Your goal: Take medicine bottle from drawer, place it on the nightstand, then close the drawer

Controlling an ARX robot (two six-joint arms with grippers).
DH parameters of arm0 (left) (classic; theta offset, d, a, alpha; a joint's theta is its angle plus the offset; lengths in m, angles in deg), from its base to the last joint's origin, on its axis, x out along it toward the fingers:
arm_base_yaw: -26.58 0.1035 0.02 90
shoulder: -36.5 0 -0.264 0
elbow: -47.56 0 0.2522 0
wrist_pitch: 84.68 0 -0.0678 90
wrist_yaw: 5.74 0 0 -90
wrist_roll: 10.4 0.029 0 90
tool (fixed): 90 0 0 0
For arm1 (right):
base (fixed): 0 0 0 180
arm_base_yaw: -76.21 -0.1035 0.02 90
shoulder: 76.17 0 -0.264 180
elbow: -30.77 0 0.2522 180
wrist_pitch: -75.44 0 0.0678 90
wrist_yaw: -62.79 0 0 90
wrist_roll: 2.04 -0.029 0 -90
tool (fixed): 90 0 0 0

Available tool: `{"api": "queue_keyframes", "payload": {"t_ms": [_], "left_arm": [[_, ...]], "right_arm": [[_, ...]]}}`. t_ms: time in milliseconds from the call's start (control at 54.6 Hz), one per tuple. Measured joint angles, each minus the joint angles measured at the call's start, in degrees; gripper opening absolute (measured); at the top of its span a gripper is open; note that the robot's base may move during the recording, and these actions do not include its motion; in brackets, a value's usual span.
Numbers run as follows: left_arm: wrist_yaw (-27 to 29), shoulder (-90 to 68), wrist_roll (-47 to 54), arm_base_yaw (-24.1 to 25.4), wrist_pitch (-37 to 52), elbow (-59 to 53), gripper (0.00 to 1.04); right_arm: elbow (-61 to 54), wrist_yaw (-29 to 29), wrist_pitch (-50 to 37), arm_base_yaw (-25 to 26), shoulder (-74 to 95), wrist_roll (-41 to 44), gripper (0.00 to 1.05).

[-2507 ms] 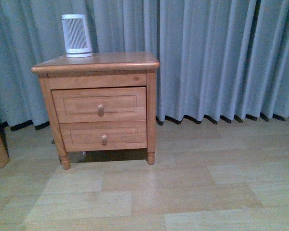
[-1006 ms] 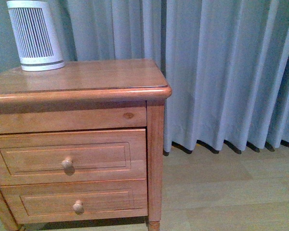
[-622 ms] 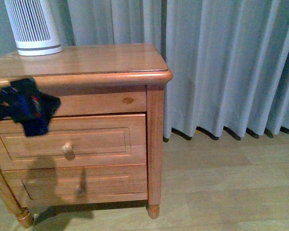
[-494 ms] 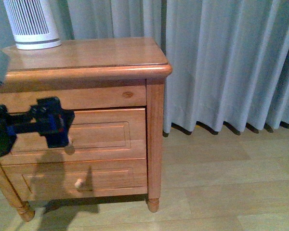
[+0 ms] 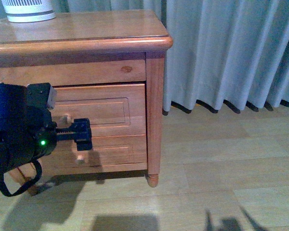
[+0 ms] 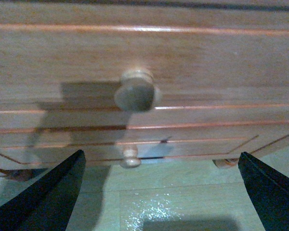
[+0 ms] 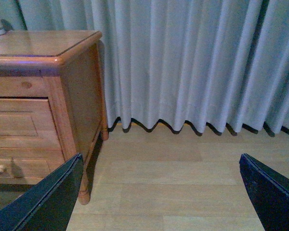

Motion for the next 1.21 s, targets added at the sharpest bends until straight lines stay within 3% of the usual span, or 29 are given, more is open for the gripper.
{"api": "queue_keyframes", "payload": {"t_ms": [1208], "left_arm": [[2.10, -5.92, 0.07, 1.36, 0.31, 8.28, 0.97]], "right_arm": [[0.00, 0.00, 0.00, 0.00, 0.00, 0.00, 0.98]]}}
